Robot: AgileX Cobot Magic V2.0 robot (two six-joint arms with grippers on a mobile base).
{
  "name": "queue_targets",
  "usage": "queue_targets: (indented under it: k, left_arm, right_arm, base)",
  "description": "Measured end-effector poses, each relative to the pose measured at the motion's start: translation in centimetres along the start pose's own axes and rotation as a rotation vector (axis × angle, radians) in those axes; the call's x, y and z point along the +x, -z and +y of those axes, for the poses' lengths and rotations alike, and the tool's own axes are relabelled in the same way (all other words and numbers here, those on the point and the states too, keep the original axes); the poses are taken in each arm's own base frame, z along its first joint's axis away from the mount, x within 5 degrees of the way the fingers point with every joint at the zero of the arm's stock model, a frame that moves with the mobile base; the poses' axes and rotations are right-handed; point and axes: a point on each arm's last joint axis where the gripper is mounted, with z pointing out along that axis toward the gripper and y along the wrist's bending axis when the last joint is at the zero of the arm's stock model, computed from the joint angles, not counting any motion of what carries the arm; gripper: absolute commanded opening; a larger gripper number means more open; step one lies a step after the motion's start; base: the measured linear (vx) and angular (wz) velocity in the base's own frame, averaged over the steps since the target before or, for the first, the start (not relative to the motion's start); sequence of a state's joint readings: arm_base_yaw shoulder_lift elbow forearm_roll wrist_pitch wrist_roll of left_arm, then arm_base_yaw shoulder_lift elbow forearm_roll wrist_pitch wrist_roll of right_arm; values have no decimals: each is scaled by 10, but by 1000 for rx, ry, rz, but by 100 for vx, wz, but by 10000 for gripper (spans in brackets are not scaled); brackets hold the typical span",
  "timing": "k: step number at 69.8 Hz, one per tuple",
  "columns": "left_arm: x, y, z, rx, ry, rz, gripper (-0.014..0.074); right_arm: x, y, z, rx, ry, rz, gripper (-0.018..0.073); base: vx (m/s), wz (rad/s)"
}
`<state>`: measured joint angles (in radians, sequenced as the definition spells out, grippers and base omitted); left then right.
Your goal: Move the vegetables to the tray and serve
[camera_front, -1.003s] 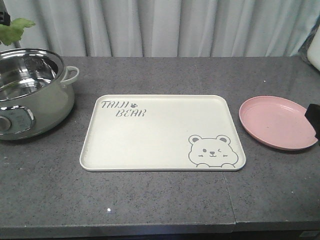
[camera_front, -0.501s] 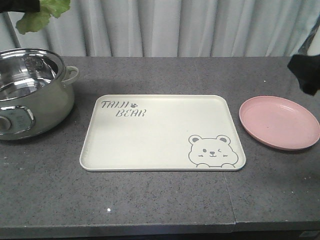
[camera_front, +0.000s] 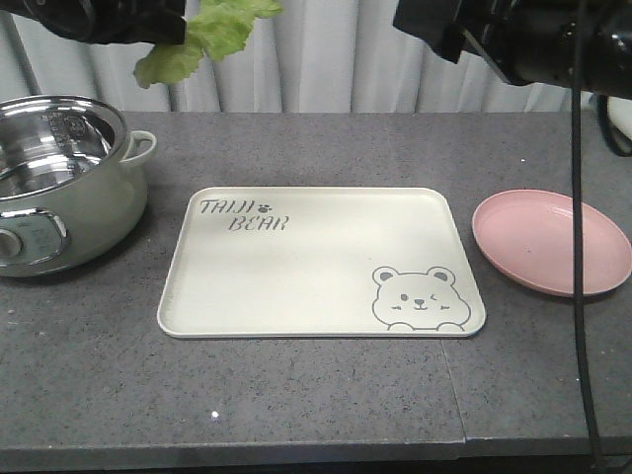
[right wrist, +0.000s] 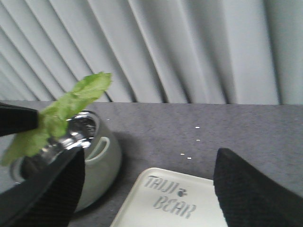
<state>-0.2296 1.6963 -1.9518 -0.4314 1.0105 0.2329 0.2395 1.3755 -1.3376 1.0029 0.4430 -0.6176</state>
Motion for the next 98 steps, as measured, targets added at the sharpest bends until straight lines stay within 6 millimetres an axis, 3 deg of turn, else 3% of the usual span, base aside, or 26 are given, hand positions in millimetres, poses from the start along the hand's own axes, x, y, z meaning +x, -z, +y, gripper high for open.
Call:
queue_targets:
  k: [16,33,61,87,98]
  left_arm:
    - [3,-19,-26,63,-49,18,-7]
    - [2,-22,-32,72,-60,-6,-7]
    - [3,-32,-34,114,-24,-3,-7]
    - [5,-36,-60,175,-70,-5,-7]
    - [8,-43,-66,193,-75,15,-7]
  right_arm:
    - [3,-31,4,-245,-180,-54,538]
    - [22,-60,-11,-268,-248,-8,538]
    - [37,-77,-22,-261,-300,47,538]
    - [46,-85,-25,-282,-318,83,535]
    - [46,-84,-24,-291,-316,86,435]
  base:
    - [0,0]
    - [0,0]
    - [0,0]
    - [0,0]
    - [0,0]
